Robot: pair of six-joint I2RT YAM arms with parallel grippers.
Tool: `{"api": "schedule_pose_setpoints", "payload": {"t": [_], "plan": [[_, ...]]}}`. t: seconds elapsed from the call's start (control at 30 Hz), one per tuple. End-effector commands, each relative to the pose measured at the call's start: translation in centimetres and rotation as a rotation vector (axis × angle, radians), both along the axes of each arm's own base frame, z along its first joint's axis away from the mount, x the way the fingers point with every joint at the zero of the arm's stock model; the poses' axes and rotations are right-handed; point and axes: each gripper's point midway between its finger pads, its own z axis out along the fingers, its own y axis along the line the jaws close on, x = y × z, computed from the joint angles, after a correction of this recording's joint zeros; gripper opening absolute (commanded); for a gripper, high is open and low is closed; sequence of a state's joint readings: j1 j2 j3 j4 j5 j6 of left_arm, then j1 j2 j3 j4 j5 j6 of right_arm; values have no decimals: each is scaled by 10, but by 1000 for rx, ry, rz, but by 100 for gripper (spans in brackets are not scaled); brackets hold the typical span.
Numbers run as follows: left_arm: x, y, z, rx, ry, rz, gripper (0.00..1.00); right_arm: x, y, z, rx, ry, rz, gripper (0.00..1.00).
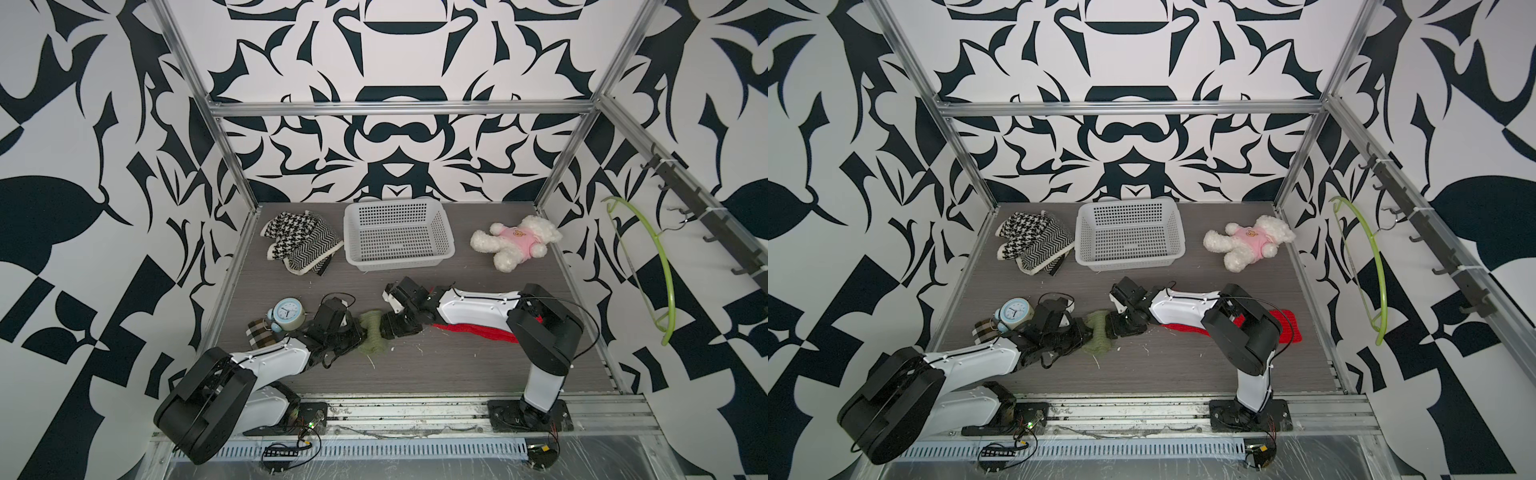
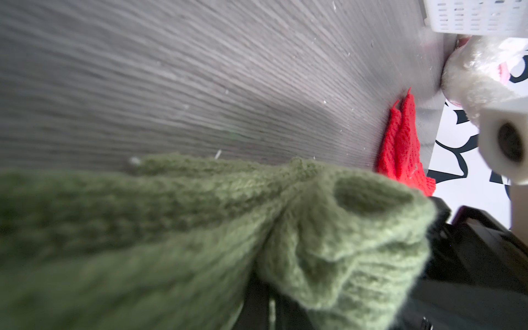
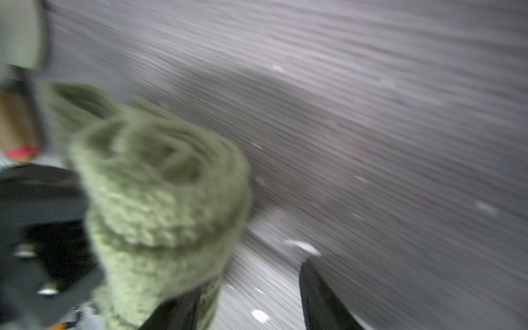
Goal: Roll up the scarf and place it into the basket
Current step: Roll the scarf at the center of the board.
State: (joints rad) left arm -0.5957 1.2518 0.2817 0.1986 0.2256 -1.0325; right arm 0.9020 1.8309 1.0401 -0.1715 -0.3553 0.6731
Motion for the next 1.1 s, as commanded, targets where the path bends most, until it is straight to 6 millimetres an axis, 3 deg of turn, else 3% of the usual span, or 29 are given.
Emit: {"api": "schedule_pose_setpoints", "payload": {"t": [0.0,0.2,0.6,0.67,0.8,1.03,1.07], "plan": [[-56,54,-63,247,247,36,0,-14,12,-14,92,79,-17,58],[-57,53,-64,242,253,34,0,-21,33,-15,239,161,-25,56],[-54,50,-59,225,235,32,0,-58,71,-36,394,380,40,51],[-53,50,-58,223,230,32,0,-67,76,-37,411,409,61,41],[-52,50,-57,220,223,36,0,-79,77,-42,425,444,75,2],[-50,46,-54,214,221,29,0,-83,62,-50,353,438,57,0],[-45,42,-45,195,196,22,0,-84,58,-52,321,432,56,0]]}}
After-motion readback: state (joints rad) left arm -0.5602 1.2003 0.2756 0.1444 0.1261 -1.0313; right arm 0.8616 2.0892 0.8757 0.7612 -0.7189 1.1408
